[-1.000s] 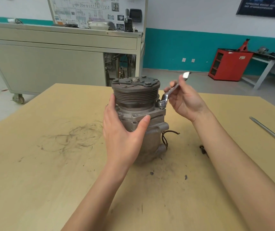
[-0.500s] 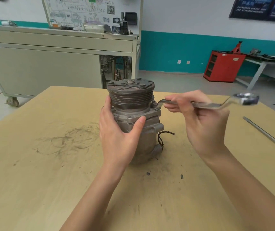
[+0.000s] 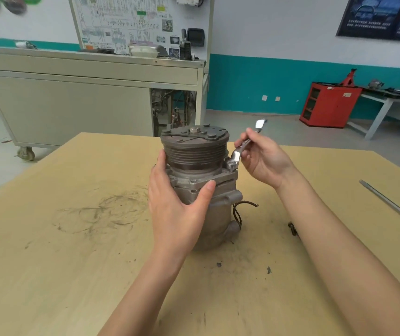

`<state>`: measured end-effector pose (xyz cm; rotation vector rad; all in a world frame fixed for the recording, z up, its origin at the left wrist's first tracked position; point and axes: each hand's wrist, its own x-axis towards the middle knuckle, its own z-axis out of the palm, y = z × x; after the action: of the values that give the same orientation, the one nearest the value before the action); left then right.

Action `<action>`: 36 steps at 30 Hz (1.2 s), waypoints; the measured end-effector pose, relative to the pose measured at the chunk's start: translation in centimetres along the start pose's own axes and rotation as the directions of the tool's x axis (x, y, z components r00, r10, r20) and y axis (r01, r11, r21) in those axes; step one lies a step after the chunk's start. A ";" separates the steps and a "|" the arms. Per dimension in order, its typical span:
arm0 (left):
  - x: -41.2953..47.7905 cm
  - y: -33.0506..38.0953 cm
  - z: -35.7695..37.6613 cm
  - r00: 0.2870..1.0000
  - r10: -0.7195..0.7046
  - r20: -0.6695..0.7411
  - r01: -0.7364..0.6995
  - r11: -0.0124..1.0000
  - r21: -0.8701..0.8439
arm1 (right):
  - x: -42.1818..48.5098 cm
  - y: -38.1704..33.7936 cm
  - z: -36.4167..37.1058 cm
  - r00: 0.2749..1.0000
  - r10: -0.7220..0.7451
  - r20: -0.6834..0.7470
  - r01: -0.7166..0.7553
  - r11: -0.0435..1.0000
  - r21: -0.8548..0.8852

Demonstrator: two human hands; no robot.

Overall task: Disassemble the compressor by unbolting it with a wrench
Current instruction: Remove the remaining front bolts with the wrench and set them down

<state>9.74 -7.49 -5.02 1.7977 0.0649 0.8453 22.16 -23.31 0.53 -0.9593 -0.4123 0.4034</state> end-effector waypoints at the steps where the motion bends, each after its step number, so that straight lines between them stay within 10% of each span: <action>1: -0.1 0.1 0.0 1.000 0.002 0.000 -0.002 1.000 -0.002 | 0.5 0.2 0.0 0.999 0.040 0.035 -0.040 0.999 0.014; 9: -0.2 0.1 0.0 1.000 -0.011 0.001 0.011 1.000 0.012 | -0.8 0.6 0.5 0.981 -0.128 -0.146 0.140 0.987 0.081; 13: -0.1 0.0 0.1 1.000 -0.017 0.008 0.017 1.000 0.005 | -3.8 -0.7 1.8 0.840 -0.445 -0.310 0.389 0.892 -0.229; 17: -0.1 0.0 0.0 1.000 -0.011 0.004 0.011 1.000 0.009 | -6.8 0.0 4.1 0.687 -0.715 -0.127 0.507 0.597 -0.621; 24: 0.0 -0.2 0.1 1.000 0.002 -0.004 -0.002 1.000 0.000 | -9.2 2.5 4.5 0.558 -0.769 0.311 0.611 0.128 -0.781; 32: -0.1 -0.3 0.1 1.000 -0.002 -0.007 0.001 1.000 -0.016 | -9.3 2.7 4.1 0.590 -0.760 0.273 0.584 0.168 -0.794; 36: 0.0 -0.3 0.1 1.000 -0.006 -0.005 0.006 1.000 -0.007 | -8.3 2.0 3.3 0.687 -0.726 0.044 0.566 0.496 -0.659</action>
<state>9.89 -7.43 -5.29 1.7886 0.0700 0.8446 13.15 -24.12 -0.80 -1.3972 -0.6768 -0.6207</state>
